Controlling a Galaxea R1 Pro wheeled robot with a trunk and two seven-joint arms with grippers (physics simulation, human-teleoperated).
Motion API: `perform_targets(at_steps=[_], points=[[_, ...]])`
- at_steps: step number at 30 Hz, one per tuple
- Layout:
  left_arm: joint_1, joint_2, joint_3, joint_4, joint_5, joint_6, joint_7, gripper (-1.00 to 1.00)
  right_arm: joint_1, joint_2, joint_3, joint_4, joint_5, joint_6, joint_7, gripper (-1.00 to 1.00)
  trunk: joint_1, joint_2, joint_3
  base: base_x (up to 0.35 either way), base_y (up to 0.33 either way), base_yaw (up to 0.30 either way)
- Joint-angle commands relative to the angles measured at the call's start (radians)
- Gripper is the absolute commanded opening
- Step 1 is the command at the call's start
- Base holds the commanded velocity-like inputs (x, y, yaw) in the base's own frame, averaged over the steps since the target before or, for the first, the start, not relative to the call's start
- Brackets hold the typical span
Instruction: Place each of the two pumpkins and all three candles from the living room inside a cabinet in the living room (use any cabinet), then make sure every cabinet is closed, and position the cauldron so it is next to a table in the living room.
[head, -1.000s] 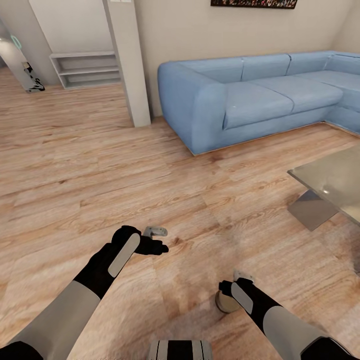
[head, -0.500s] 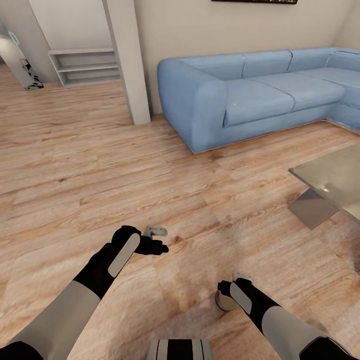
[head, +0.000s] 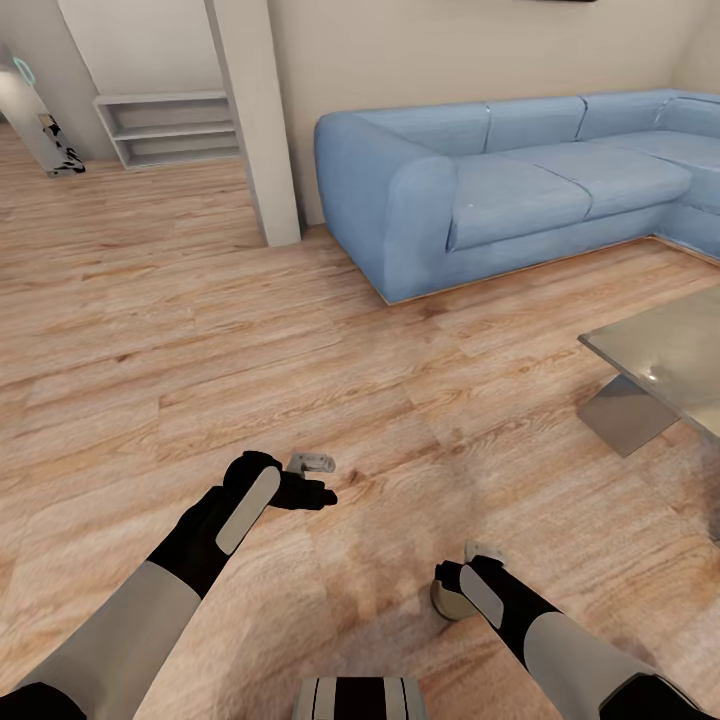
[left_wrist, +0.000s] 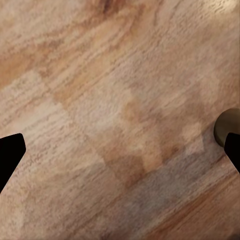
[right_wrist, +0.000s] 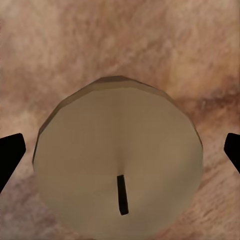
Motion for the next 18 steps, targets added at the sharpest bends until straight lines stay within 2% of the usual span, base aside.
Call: perform_targets(at_steps=[1,10,13,18], points=[[-0.001,0.001,-0.003,-0.001,0.010,0.001,0.010,1.00,0.000,0.000,0.004,-0.002,-0.004,0.005,-0.006,1.00,0.000,0.000,-0.001,0.000,0.000,0.000],[-0.001,0.001,-0.003,-0.001,0.010,0.001,0.010,1.00,0.000,0.001,0.005,-0.002,-0.004,0.005,-0.006,1.00,0.000,0.000,-0.001,0.000,0.000,0.000],[-0.001,0.001,-0.003,-0.001,0.010,0.001,0.010,1.00,0.000,0.001,0.006,-0.002,-0.003,0.005,-0.006,1.00,0.001,-0.001,-0.012,0.000,0.000,0.000],[-0.001,0.001,-0.003,-0.001,0.010,0.001,0.010,1.00,0.000,0.000,0.006,-0.002,-0.003,0.005,-0.006,1.00,0.001,-0.001,-0.012,0.000,0.000,0.000]])
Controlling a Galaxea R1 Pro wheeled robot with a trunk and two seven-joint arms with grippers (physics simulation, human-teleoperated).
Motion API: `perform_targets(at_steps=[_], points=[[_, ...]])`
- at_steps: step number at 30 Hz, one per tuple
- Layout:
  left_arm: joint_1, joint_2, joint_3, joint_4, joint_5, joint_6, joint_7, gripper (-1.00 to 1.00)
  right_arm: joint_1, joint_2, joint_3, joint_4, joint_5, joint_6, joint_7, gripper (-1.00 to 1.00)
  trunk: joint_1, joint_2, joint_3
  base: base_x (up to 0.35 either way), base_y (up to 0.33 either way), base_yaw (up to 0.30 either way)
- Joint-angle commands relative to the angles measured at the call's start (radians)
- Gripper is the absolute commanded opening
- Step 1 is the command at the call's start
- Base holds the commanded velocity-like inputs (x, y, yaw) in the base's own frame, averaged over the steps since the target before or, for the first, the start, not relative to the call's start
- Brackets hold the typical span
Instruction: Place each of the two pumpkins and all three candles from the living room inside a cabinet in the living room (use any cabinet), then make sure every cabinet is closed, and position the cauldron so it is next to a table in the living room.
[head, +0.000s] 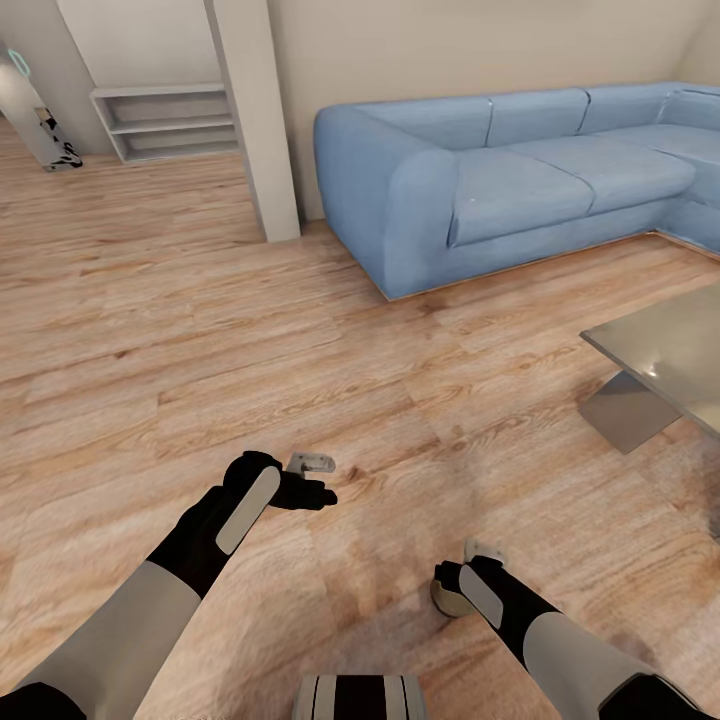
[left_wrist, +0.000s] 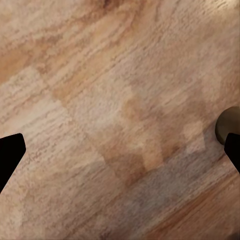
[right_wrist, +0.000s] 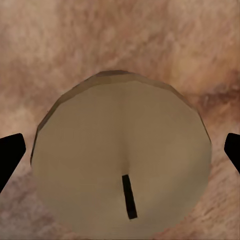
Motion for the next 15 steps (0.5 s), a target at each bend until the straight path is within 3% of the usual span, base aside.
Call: perform_targets(at_steps=[1,15], points=[[-0.001,0.001,-0.003,-0.001,0.010,0.001,0.010,1.00,0.000,0.000,0.004,-0.002,-0.004,0.005,-0.006,1.00,0.000,0.000,-0.001,0.000,0.000,0.000],[-0.001,0.001,-0.003,-0.001,0.010,0.001,0.010,1.00,0.000,0.000,0.004,0.000,-0.004,0.005,-0.007,1.00,0.001,-0.001,-0.008,0.000,0.000,0.000]])
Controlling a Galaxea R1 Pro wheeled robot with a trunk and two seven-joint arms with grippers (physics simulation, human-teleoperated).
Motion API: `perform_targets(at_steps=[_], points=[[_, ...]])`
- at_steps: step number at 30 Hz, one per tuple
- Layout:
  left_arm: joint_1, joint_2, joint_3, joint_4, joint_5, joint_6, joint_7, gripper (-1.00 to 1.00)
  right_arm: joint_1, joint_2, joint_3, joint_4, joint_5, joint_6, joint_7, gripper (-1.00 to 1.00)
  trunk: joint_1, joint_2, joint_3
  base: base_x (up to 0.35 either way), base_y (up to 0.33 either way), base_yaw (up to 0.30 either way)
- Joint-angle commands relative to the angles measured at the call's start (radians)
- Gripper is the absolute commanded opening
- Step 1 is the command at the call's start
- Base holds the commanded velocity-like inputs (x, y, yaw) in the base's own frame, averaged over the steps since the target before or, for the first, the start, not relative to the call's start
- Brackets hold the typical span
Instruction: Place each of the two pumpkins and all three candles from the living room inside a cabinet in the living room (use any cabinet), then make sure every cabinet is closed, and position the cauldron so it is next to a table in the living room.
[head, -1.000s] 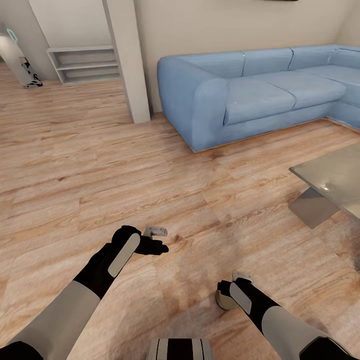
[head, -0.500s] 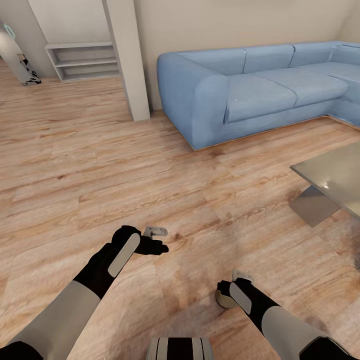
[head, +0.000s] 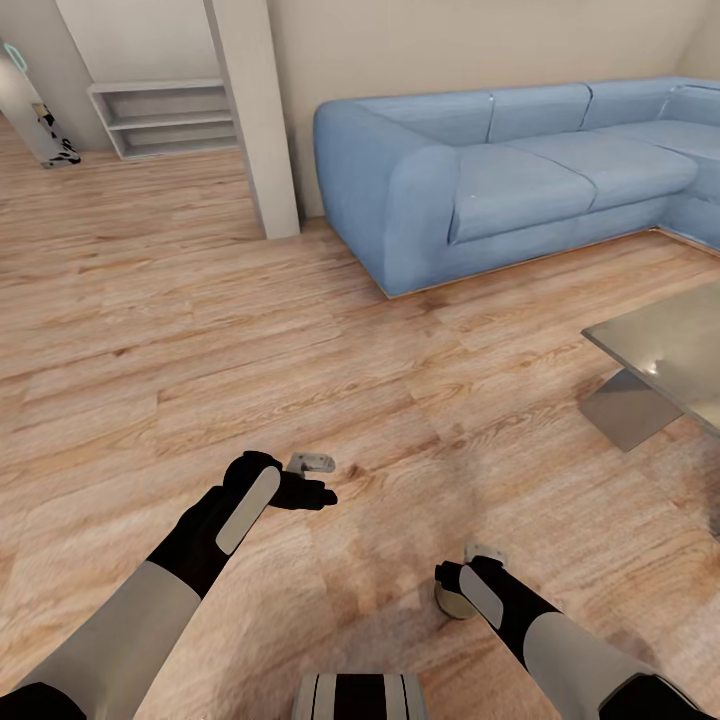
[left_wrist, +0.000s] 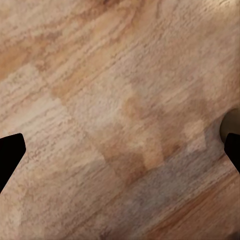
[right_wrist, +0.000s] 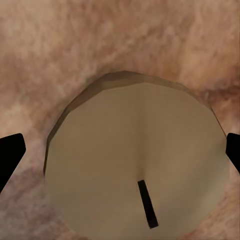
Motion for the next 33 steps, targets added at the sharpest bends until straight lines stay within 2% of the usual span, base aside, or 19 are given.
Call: perform_targets(at_steps=[1,22,23,33], points=[[-0.001,0.001,-0.003,-0.001,0.010,0.001,0.010,1.00,0.000,0.000,0.004,-0.001,-0.005,0.005,-0.006,1.00,0.000,0.000,-0.001,0.000,0.000,0.000],[-0.001,0.001,-0.003,-0.001,0.010,0.001,0.010,1.00,0.000,0.000,0.004,0.000,-0.004,0.005,-0.006,1.00,0.000,0.000,-0.001,0.000,0.000,0.000],[-0.001,0.001,-0.003,-0.001,0.010,0.001,0.010,1.00,0.000,0.000,0.004,0.000,-0.004,0.005,-0.006,-1.00,0.000,0.000,-0.001,0.000,0.000,0.000],[-0.001,0.001,-0.003,-0.001,0.010,0.001,0.010,1.00,0.000,0.000,0.004,0.001,-0.004,0.005,-0.006,-1.00,0.000,0.000,-0.001,0.000,0.000,0.000]])
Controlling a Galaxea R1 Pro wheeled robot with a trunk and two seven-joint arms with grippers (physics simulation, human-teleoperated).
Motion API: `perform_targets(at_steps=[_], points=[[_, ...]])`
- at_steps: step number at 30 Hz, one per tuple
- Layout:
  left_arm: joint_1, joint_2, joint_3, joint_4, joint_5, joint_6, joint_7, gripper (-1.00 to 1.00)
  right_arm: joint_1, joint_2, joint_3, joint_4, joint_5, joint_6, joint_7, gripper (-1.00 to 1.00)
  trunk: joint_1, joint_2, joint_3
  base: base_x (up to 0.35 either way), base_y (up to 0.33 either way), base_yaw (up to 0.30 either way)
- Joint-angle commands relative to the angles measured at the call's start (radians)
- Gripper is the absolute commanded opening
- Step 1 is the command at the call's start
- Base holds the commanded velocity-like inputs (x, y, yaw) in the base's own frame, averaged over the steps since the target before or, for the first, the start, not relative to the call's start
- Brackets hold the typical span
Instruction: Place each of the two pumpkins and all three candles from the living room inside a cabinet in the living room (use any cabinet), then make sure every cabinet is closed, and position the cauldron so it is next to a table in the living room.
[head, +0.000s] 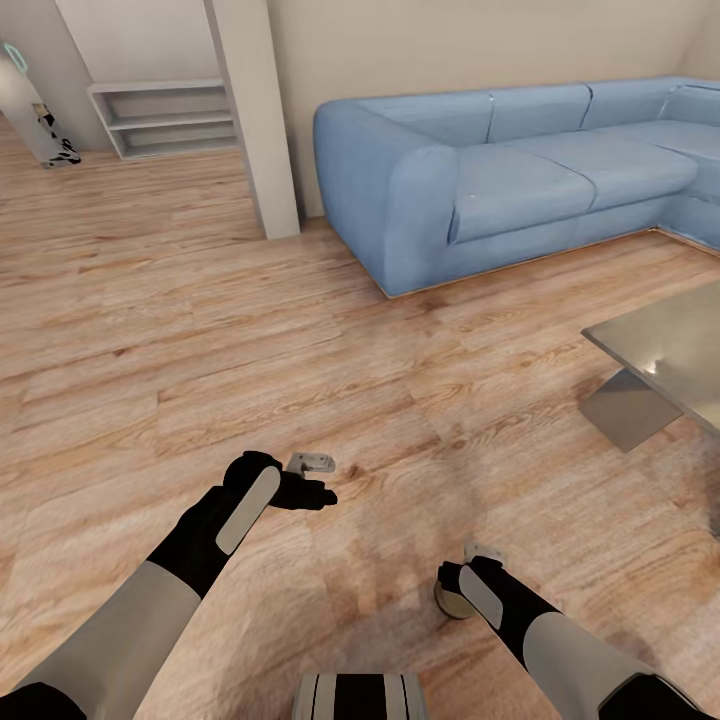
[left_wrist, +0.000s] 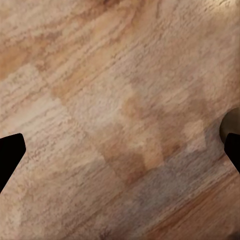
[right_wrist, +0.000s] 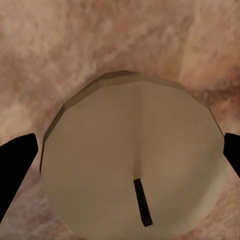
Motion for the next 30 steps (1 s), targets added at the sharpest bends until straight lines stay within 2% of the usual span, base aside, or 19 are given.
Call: perform_targets(at_steps=[1,22,30], points=[[-0.001,0.001,-0.003,-0.001,0.010,0.001,0.010,1.00,0.000,-0.001,0.004,-0.002,-0.010,0.004,-0.007,-1.00,0.000,0.000,-0.001,0.000,0.000,0.000],[-0.001,0.001,-0.003,-0.001,0.010,0.001,0.010,1.00,0.000,-0.002,0.003,-0.003,-0.010,0.004,-0.007,-1.00,0.000,0.000,-0.001,0.000,0.000,0.000],[-0.001,0.000,-0.003,0.000,0.010,0.001,0.010,1.00,0.000,-0.003,0.003,-0.003,-0.010,0.004,-0.007,-1.00,-0.004,0.002,0.030,0.000,0.000,0.000]])
